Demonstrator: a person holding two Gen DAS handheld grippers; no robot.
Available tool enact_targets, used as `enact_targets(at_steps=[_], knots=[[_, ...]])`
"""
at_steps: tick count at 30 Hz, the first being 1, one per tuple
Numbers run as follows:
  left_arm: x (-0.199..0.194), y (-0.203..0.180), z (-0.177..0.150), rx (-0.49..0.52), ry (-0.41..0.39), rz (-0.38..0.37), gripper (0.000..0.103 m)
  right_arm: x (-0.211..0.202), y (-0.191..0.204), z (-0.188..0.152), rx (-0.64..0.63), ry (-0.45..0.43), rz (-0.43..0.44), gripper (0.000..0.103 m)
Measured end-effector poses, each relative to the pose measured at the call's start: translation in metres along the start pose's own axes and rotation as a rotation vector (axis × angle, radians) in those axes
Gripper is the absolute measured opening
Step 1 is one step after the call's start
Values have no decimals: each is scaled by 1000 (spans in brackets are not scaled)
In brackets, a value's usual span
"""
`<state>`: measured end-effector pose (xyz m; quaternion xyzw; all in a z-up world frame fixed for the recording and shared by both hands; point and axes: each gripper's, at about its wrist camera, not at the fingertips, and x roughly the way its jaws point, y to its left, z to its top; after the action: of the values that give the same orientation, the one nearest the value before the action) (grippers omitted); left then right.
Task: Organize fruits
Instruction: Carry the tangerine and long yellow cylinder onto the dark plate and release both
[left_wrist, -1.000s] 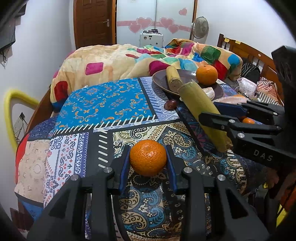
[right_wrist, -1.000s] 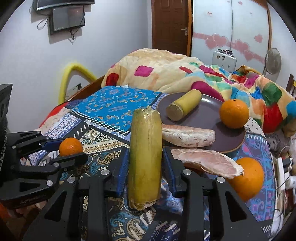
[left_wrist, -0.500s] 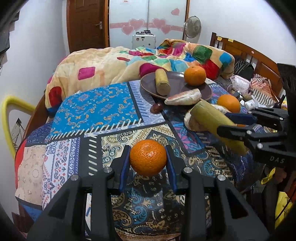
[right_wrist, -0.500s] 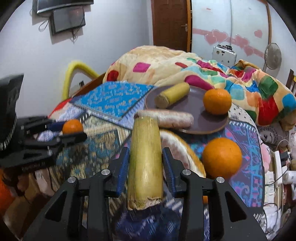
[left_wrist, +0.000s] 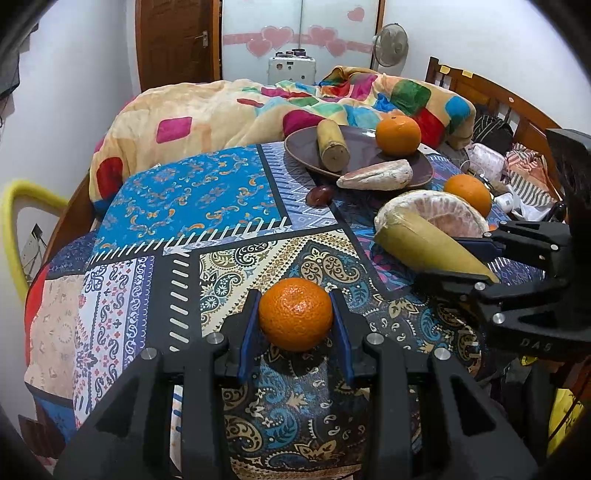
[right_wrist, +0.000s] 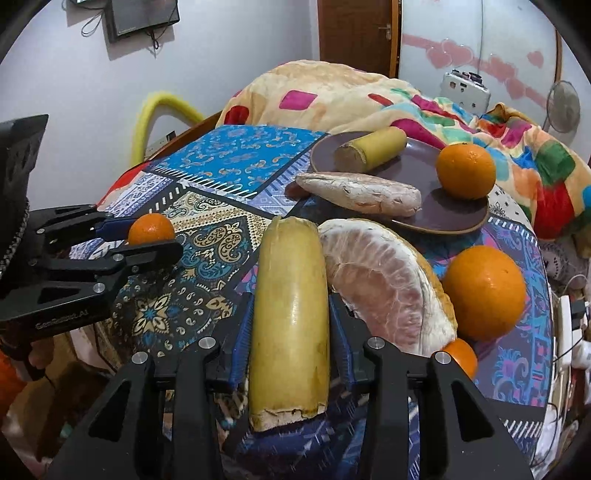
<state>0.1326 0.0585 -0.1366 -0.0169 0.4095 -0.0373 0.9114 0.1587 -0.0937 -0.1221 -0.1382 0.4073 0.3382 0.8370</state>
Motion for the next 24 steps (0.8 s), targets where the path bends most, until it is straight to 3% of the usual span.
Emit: enact_targets(at_steps=[5, 12, 24], knots=[[-2, 0, 5, 2, -14, 1, 36, -5, 4, -2, -17, -26, -26, 36], [-12, -11, 33, 8, -67, -5, 36, -47, -4, 12, -16, -145, -54, 36], [-8, -31, 97, 58, -145, 5, 36, -76, -54, 52, 56, -264, -146, 36]])
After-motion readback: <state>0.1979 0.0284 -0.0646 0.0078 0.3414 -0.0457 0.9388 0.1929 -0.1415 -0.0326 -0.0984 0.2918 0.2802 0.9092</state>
